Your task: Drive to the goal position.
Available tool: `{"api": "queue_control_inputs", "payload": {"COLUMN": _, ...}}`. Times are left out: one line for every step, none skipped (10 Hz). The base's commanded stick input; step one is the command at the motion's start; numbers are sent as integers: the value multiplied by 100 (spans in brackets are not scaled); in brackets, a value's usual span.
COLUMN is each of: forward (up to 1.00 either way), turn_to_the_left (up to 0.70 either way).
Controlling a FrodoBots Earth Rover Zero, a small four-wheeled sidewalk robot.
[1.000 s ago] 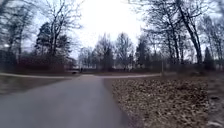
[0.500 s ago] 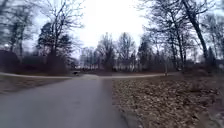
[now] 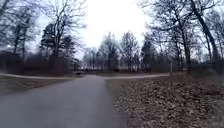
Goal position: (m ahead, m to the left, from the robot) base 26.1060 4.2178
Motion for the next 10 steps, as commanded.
{"api": "queue_control_inputs", "payload": {"forward": 100, "turn_to_the_left": 33}}
{"api": "queue_control_inputs", "payload": {"forward": 100, "turn_to_the_left": 19}}
{"api": "queue_control_inputs", "payload": {"forward": 100, "turn_to_the_left": 5}}
{"api": "queue_control_inputs", "payload": {"forward": 100, "turn_to_the_left": 0}}
{"api": "queue_control_inputs", "payload": {"forward": 100, "turn_to_the_left": 0}}
{"api": "queue_control_inputs", "payload": {"forward": 100, "turn_to_the_left": 0}}
{"api": "queue_control_inputs", "payload": {"forward": 100, "turn_to_the_left": 0}}
{"api": "queue_control_inputs", "payload": {"forward": 100, "turn_to_the_left": 0}}
{"api": "queue_control_inputs", "payload": {"forward": 100, "turn_to_the_left": 0}}
{"api": "queue_control_inputs", "payload": {"forward": 100, "turn_to_the_left": 0}}
